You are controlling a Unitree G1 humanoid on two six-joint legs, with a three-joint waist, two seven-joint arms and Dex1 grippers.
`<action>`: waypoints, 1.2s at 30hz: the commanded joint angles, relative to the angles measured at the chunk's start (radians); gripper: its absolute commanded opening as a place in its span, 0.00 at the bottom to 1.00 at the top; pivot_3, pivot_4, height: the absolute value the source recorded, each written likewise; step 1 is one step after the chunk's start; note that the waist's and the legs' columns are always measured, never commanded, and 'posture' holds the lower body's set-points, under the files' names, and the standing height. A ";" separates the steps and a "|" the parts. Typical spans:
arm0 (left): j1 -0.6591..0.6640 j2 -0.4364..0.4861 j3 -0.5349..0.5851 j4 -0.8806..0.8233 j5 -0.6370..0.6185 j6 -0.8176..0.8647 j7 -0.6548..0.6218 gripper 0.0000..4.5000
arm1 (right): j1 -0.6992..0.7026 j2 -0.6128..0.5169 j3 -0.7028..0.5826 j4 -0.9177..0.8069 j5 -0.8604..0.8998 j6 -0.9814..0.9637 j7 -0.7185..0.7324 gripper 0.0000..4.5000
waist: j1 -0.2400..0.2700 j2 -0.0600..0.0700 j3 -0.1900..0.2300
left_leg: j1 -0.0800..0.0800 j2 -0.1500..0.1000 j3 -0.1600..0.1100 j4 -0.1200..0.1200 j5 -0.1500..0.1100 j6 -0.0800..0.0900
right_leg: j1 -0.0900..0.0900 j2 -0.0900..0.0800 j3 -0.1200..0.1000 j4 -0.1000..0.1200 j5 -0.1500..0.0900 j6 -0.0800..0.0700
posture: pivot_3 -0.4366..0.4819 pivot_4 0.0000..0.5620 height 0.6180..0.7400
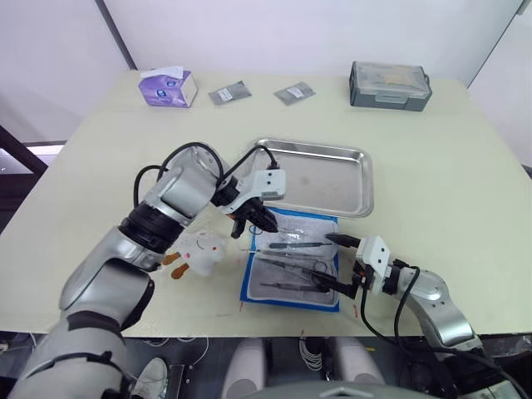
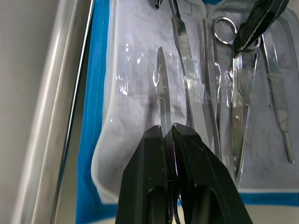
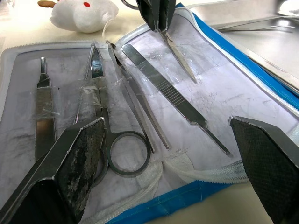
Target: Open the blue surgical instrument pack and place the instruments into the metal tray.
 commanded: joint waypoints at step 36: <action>-0.125 0.124 0.230 0.160 -0.305 0.010 0.055 0.01 | 0.026 -0.018 0.036 0.054 -0.017 0.074 0.020 1.00 | 0.000 0.000 0.001 | 0.000 0.000 0.000 0.000 0.000 0.000 | -0.001 0.000 0.000 0.000 0.000 0.000 | 0.48 0.27 1.00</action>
